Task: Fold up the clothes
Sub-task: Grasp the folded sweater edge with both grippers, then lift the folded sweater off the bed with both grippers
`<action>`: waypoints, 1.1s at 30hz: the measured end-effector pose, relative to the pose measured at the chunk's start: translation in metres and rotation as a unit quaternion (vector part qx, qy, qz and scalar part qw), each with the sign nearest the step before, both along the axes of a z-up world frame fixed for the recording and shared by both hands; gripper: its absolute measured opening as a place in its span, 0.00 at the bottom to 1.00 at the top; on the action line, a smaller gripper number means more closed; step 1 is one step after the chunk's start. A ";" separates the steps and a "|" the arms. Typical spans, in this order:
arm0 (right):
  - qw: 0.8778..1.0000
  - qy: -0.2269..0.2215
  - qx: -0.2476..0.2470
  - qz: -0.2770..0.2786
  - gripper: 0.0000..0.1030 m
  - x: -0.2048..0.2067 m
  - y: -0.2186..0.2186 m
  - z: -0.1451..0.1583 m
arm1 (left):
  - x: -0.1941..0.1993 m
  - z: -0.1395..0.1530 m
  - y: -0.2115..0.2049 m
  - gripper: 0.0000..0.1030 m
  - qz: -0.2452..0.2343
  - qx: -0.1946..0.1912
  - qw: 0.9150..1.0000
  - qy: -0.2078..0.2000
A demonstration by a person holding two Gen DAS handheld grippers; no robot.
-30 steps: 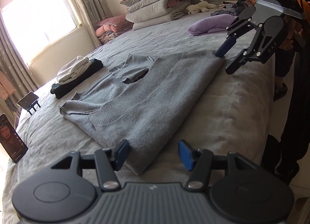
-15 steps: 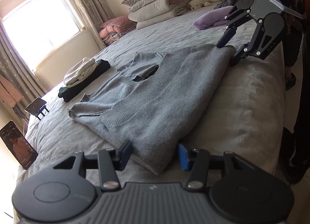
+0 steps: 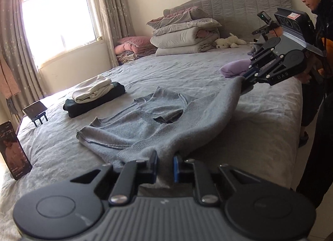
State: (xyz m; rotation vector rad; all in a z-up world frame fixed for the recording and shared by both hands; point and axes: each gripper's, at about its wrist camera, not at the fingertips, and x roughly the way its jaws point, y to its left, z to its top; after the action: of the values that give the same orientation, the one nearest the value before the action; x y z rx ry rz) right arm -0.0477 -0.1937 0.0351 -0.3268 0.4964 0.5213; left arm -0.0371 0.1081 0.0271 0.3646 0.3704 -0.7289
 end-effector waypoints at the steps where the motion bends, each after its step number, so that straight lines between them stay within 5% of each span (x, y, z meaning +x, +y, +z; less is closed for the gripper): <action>1: 1.000 -0.003 0.010 -0.002 0.11 0.005 -0.002 0.006 | 0.006 0.006 0.003 0.14 0.003 -0.016 1.000 0.001; 12: 0.995 0.006 0.102 -0.023 0.11 0.110 -0.023 0.037 | 0.115 0.030 0.024 0.13 0.055 -0.150 0.986 0.058; 23: 0.982 0.074 0.162 -0.066 0.11 0.220 -0.043 -0.007 | 0.236 -0.013 0.023 0.14 0.107 -0.204 0.961 0.152; 27: 0.966 0.121 0.208 -0.090 0.16 0.256 -0.055 -0.033 | 0.264 -0.041 0.026 0.18 0.130 -0.234 0.942 0.201; 30: 0.948 0.151 0.260 -0.105 0.23 0.270 -0.066 -0.048 | 0.278 -0.062 0.040 0.34 0.143 -0.292 0.914 0.243; 33: 0.918 0.175 0.338 -0.109 0.48 0.272 -0.081 -0.064 | 0.282 -0.077 0.053 0.47 0.141 -0.337 0.890 0.274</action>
State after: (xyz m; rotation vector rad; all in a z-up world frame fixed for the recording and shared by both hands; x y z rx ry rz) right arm 0.2240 -0.2749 -0.0288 0.4917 0.6539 0.5042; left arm 0.2450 0.1615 -0.0503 -0.5638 0.6558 -0.6195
